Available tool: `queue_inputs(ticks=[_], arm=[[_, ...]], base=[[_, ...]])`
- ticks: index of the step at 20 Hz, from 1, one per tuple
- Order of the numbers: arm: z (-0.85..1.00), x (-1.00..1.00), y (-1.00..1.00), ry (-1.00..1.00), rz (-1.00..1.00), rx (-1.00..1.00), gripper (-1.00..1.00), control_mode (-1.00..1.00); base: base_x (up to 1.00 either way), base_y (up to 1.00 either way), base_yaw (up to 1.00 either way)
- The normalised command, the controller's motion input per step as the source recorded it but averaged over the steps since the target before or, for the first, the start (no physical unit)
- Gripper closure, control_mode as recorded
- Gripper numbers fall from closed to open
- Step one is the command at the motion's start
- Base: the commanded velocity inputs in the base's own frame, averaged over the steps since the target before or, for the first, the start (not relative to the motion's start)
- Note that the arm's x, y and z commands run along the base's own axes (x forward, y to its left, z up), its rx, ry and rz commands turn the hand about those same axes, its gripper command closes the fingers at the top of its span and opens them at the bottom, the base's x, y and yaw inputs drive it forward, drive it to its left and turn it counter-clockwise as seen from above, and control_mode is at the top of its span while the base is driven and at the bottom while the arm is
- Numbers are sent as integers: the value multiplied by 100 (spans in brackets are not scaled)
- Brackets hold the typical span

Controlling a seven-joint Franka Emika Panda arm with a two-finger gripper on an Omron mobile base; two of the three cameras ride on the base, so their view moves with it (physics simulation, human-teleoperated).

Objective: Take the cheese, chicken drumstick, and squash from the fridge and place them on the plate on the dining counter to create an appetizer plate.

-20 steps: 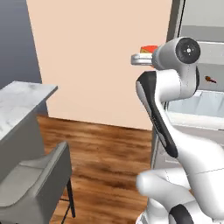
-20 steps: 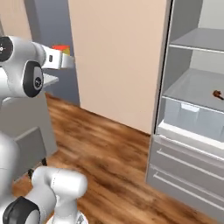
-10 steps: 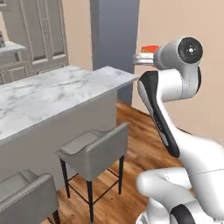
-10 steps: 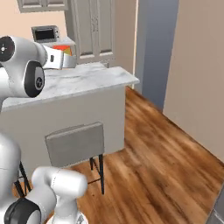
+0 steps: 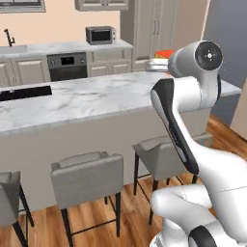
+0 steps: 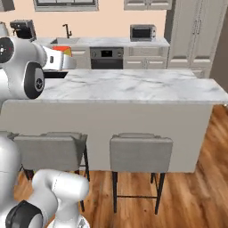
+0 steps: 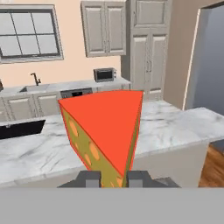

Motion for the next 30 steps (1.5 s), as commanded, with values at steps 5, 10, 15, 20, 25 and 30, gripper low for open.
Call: queue_inputs(ticks=[5,10,15,20,25,30], arm=[[0,0,0,0,0,0,100,100],[0,0,0,0,0,0,100,100],[0,0,0,0,0,0,100,100],[0,0,0,0,0,0,100,100],[0,0,0,0,0,0,100,100],[-21,34,13,12,0,0,100,-100]], base=[[0,85,52],[1,100,17],[36,100,9],[73,80,4],[74,42,0],[26,15,0]])
